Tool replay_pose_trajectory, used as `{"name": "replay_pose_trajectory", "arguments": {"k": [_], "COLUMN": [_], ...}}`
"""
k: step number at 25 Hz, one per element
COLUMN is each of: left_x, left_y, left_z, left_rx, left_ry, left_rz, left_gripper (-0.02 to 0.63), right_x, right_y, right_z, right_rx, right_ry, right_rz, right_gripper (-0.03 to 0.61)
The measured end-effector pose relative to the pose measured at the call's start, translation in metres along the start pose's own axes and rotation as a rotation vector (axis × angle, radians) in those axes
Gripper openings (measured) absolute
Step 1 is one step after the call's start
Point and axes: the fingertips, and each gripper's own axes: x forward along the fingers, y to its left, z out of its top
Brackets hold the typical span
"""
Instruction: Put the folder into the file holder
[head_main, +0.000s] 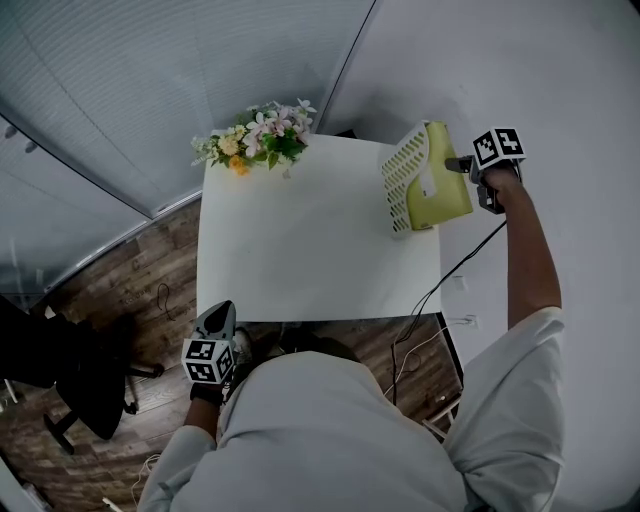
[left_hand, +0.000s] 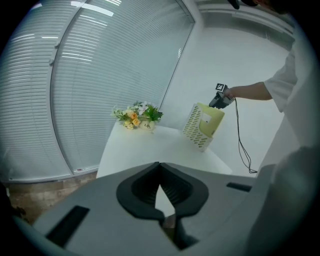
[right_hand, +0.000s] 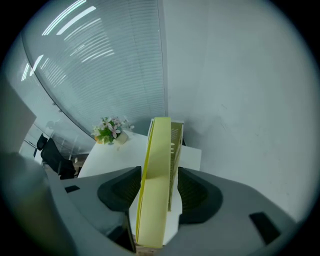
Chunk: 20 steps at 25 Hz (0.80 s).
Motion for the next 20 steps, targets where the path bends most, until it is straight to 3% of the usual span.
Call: {"name": "replay_pose_trajectory", "arguments": {"k": [5,11,16,20], "left_x": [-0.001,-0.005,-0.011,-0.016], "left_y": [-0.007,-0.019,-0.029,-0.036], "left_z": [0.015,0.027,0.034,0.036], "left_rx": [0.053,0.113,0.159,0.192], "left_ry": [-0.013,-0.021,-0.022,-0.018], "left_rz": [-0.051,-0.104,-0.150,-0.183], "left_gripper": [0.008,0.008,0.008,0.008], "right_x": [-0.058,-0.102,-0.112,-0.100], "right_y": [0.011,0.040,0.087,0.130], "right_z": [-0.022,-0.077,-0.141,-0.192], "right_rx": [-0.042,-0.039,-0.068,-0.089], "right_ry": [-0.192,-0.415,-0.582,-0.641], "right_rz": [-0.057,-0.090,-0.142,-0.182], "right_gripper": [0.238,0.213,0.160,0.115]}}
